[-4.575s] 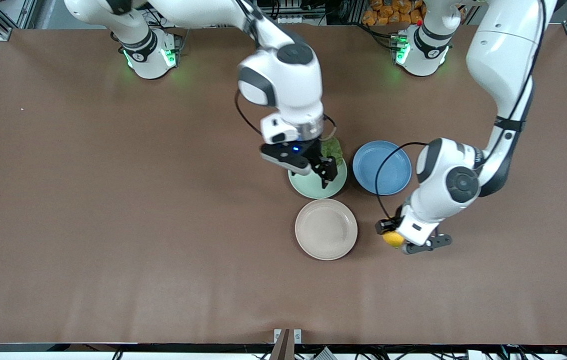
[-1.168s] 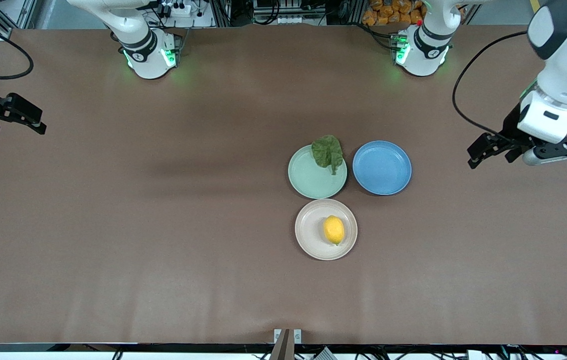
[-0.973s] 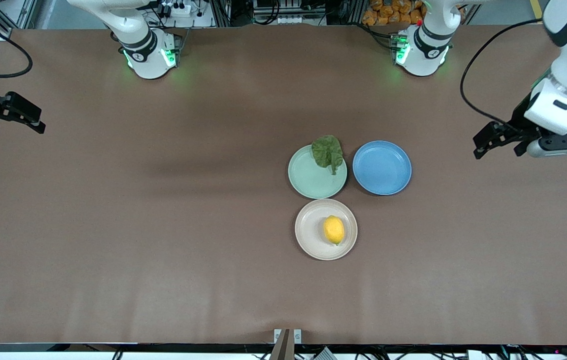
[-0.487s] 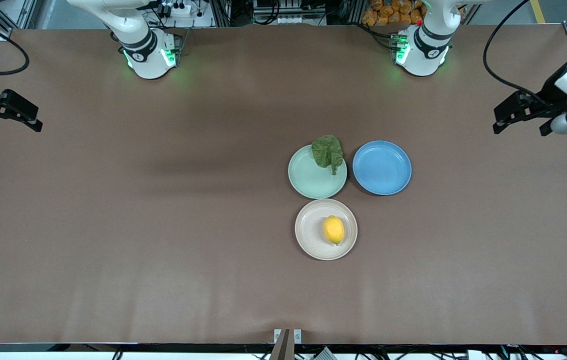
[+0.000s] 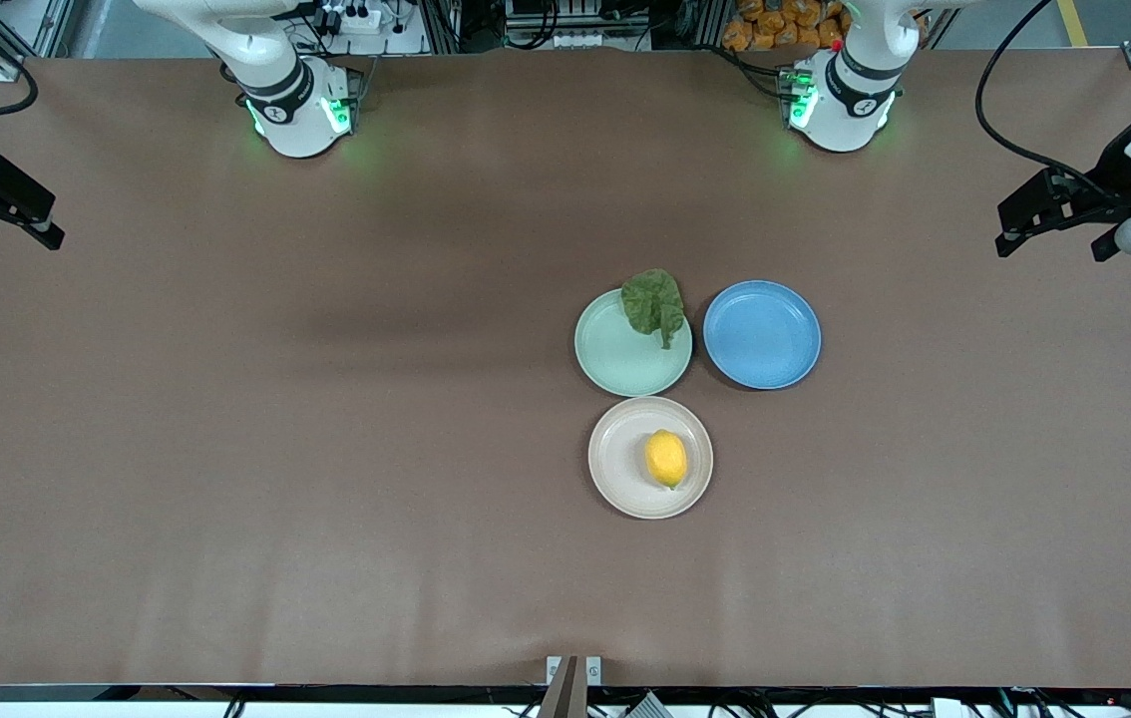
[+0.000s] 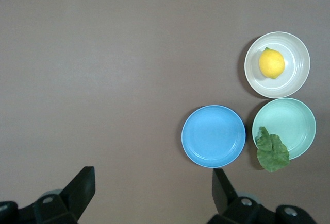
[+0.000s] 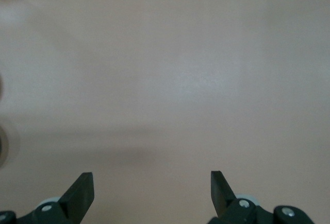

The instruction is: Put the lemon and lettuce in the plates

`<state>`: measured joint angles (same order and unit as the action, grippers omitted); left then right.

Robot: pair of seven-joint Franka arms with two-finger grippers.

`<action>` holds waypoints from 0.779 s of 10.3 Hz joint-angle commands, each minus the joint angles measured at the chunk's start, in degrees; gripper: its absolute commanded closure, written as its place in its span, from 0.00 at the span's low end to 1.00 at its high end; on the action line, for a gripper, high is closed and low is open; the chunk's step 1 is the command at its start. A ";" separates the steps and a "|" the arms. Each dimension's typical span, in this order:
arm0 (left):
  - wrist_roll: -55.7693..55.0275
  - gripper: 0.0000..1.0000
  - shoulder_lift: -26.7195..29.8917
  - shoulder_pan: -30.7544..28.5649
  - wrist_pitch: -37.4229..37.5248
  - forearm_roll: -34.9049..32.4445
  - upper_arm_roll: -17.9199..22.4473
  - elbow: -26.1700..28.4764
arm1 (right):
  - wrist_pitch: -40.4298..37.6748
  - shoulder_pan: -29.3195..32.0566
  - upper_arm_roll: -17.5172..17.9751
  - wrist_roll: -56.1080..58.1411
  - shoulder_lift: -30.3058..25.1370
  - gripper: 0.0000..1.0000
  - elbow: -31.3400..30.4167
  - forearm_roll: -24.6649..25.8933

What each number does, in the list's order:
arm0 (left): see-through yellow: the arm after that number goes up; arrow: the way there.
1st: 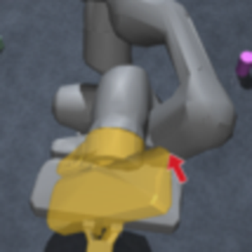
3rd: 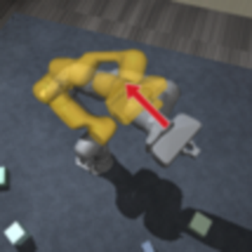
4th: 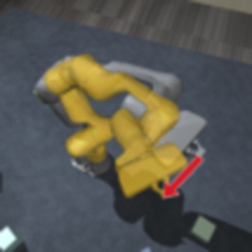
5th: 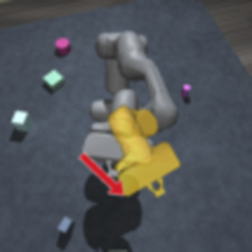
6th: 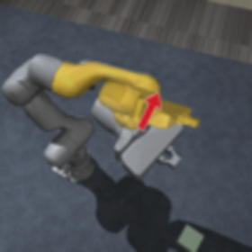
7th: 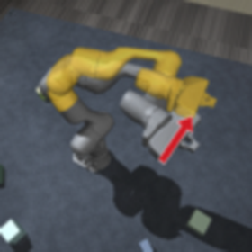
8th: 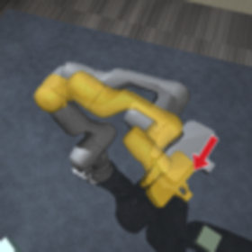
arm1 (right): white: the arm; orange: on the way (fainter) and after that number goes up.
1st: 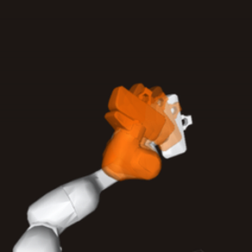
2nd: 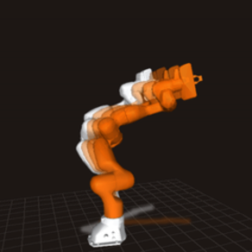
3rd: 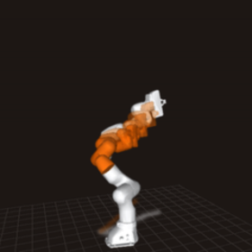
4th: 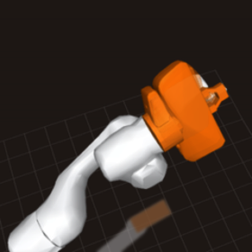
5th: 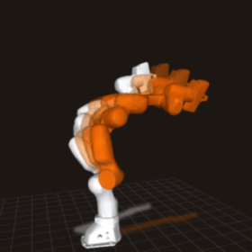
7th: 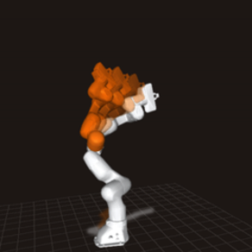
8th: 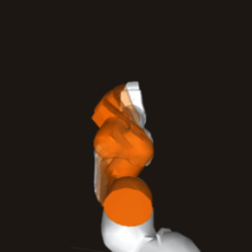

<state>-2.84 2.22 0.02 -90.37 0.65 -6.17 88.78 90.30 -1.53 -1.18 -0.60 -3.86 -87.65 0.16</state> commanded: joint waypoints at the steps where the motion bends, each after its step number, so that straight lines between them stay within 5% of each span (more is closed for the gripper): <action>1: 1.26 0.00 0.50 -0.20 1.43 -1.27 0.02 -0.71 | 1.28 -0.14 -0.14 -0.01 -0.80 0.00 -1.38 0.19; 8: 1.26 0.00 1.12 -0.20 3.97 -1.27 0.02 -2.55 | 1.37 -0.14 -0.14 -0.01 -0.35 0.00 -2.35 0.19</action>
<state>-2.84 2.98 -0.02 -88.69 0.64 -6.09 88.14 91.33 -1.53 -1.19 -0.60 -3.78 -89.46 0.16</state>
